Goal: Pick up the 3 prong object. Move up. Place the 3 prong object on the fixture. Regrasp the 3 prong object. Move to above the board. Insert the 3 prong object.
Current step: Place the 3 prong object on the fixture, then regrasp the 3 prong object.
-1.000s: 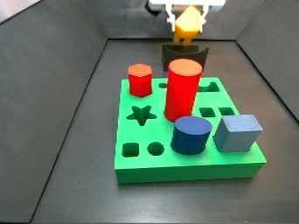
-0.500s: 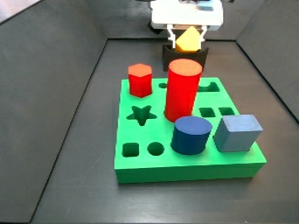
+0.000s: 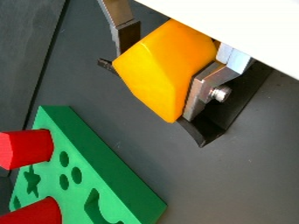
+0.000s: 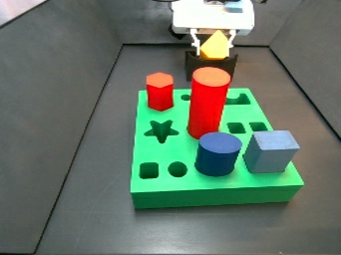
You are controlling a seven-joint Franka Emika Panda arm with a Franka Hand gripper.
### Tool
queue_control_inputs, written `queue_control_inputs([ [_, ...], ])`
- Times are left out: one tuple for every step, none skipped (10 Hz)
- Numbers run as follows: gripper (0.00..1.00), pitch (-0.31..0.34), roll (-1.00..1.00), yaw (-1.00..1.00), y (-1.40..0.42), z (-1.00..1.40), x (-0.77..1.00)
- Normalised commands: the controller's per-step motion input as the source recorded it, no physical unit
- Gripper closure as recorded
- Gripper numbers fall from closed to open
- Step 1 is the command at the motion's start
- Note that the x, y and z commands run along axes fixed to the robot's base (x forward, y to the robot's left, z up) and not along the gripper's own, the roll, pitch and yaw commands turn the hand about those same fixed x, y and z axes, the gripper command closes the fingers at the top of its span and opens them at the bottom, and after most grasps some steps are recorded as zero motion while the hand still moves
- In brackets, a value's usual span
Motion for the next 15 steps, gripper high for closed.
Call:
queue_control_inputs([
  [0.0,0.0,0.0,0.0,0.0,0.0,0.0],
  [0.0,-0.009,0.02,0.0,0.0,1.0,0.0],
  [0.0,-0.007,0.02,0.0,0.0,1.0,0.0],
  [0.0,-0.01,0.03,0.02,0.0,1.0,-0.02],
  [0.0,-0.013,0.02,0.02,0.0,1.0,-0.03],
  [0.0,-0.02,0.01,0.02,0.0,1.0,-0.05],
  [0.0,-0.028,0.01,0.02,0.0,0.87,-0.05],
  [0.0,-0.034,-0.01,0.03,0.0,0.62,-0.05],
  [0.0,-0.037,-0.01,0.03,0.0,0.49,-0.04],
  [0.0,-0.043,-0.02,0.04,0.0,0.23,-0.04],
  [0.0,0.054,1.0,0.04,-0.75,0.77,-0.13],
  [0.0,0.052,1.0,0.04,-0.69,0.69,-0.11],
  [0.0,0.048,1.0,0.04,-0.61,0.6,-0.11],
  [0.0,0.041,1.0,0.03,-0.39,0.35,-0.09],
  [0.0,0.039,1.0,0.03,-0.21,0.14,-0.06],
])
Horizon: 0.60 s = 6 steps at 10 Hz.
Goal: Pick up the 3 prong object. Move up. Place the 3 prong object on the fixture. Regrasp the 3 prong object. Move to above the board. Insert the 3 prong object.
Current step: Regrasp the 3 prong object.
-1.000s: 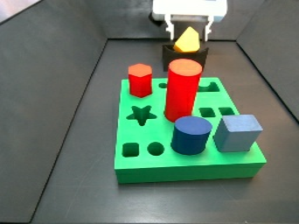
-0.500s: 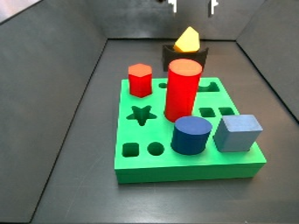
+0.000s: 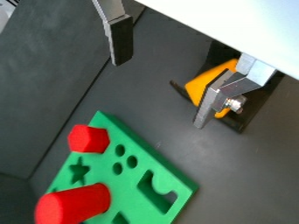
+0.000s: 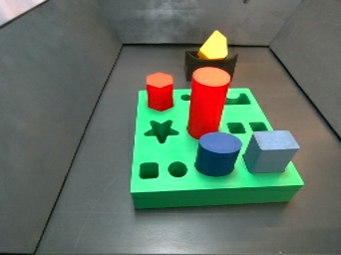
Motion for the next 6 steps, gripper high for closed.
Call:
queue_control_inputs([
  [0.0,0.041,1.0,0.03,-0.09,0.04,-0.02],
  [0.0,0.045,1.0,0.03,-0.04,0.03,0.01],
  [0.0,0.045,1.0,0.03,-0.04,0.02,0.01],
  [0.0,0.042,1.0,0.03,-0.04,0.02,-0.01],
  [0.0,0.039,1.0,0.03,-0.03,0.01,-0.01],
  [0.0,0.036,1.0,0.03,-0.03,0.0,-0.01],
])
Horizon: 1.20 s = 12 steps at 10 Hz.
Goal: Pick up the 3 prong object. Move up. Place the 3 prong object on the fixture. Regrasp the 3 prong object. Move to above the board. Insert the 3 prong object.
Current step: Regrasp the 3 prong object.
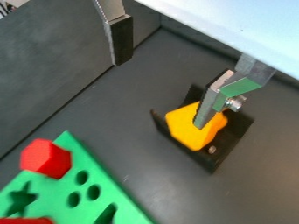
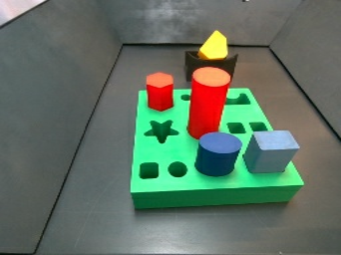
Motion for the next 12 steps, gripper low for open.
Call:
queue_control_inputs([
  [0.0,0.03,1.0,0.04,-0.02,-0.01,0.0],
  [0.0,0.029,1.0,0.04,-0.02,0.0,0.0],
  [0.0,0.031,1.0,0.04,-0.02,0.0,-0.01],
  [0.0,0.033,1.0,0.04,-0.02,0.01,0.0],
  [0.0,0.039,1.0,0.04,-0.02,0.01,0.0],
  [0.0,0.043,1.0,0.04,-0.02,0.0,0.02],
  [0.0,0.051,1.0,0.05,-0.02,-0.01,0.04],
  [0.0,0.056,1.0,0.05,-0.02,-0.02,0.05],
  [0.0,0.07,1.0,0.05,-0.03,-0.02,0.07],
  [0.0,0.082,1.0,0.06,-0.03,-0.02,0.08],
  [0.0,0.103,1.0,0.07,-0.03,-0.02,0.1],
  [0.0,0.115,1.0,0.07,-0.04,-0.02,0.11],
])
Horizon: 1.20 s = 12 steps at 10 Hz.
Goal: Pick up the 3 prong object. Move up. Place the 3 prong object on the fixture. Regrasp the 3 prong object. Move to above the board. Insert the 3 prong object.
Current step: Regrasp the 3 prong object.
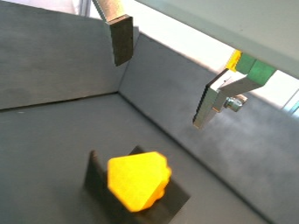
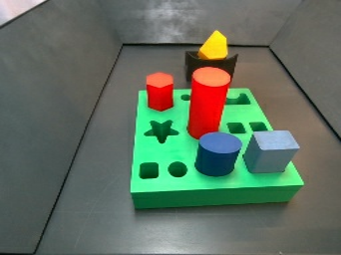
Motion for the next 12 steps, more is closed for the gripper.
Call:
queue_control_inputs([
  [0.0,0.143,1.0,0.09,-0.04,-0.03,0.13],
  [0.0,0.163,1.0,0.1,-0.04,-0.03,0.15],
  [0.0,0.19,1.0,0.13,-0.04,-0.03,0.18],
  [0.0,0.22,1.0,0.18,-0.05,-0.03,0.2],
  [0.0,0.232,0.97,0.22,-0.05,-0.03,0.23],
  [0.0,0.217,0.85,0.23,-0.05,-0.03,0.25],
  [0.0,0.172,0.62,0.25,-0.06,-0.03,0.29],
  [0.0,0.139,0.45,0.26,-0.06,-0.03,0.32],
  [0.0,0.099,0.27,0.25,-0.04,-0.02,0.35],
  [0.0,0.075,0.23,0.25,-0.04,-0.02,0.35],
  [0.0,0.034,0.19,0.23,-0.05,-0.02,0.34],
  [0.0,0.017,0.18,0.21,-0.05,-0.03,0.33],
])
